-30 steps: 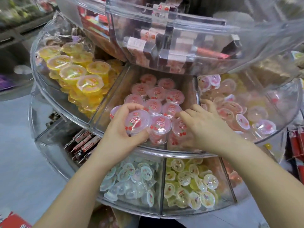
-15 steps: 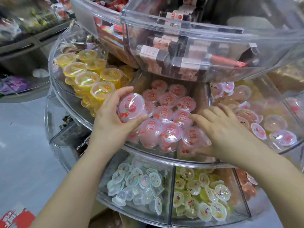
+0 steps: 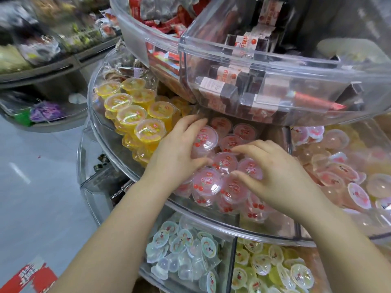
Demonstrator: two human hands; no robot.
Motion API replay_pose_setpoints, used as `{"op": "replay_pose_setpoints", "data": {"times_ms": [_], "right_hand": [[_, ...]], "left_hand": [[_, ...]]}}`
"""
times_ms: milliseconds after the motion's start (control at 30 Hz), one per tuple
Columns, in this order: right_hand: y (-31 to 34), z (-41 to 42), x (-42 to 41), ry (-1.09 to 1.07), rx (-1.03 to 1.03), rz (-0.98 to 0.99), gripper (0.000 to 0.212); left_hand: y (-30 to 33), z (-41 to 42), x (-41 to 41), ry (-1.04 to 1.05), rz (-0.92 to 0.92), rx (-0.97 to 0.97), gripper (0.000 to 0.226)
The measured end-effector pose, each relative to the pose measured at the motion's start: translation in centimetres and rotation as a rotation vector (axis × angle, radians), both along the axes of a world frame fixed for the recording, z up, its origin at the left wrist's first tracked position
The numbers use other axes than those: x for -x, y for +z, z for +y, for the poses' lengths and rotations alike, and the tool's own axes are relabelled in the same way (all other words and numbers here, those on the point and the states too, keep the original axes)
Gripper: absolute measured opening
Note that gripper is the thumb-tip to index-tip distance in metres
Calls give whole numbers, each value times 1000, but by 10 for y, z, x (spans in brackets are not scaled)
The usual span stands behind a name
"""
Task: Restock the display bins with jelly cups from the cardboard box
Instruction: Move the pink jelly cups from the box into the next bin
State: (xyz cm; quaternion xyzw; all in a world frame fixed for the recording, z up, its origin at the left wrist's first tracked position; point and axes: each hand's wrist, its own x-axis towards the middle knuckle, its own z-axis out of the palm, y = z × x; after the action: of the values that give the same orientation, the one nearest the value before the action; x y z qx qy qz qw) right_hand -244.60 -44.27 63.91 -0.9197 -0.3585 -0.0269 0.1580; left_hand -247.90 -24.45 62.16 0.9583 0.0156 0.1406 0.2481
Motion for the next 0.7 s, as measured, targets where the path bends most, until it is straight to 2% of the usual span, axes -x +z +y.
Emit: {"op": "replay_pose_setpoints", "data": {"times_ms": [100,200,333,500,600,700], "right_hand": [[-4,-4,-1,-7,-26,31,42],[-7,-7,-1,-14,-42,58,41],[-8,-6,3,-19,-60,89,45],[-9,-2,7,-18,-71,100,41],[-7,0,13,-22,-109,95,40],[-5,6,20,-11,-146,60,36]], "left_hand": [[1,4,4,-3,-45,38,56],[0,6,5,22,-77,105,49],[-4,4,4,21,-77,87,50],[-8,0,8,76,-121,58,63],[-10,2,18,62,-148,105,69],[-15,7,34,96,-207,194,63]]}}
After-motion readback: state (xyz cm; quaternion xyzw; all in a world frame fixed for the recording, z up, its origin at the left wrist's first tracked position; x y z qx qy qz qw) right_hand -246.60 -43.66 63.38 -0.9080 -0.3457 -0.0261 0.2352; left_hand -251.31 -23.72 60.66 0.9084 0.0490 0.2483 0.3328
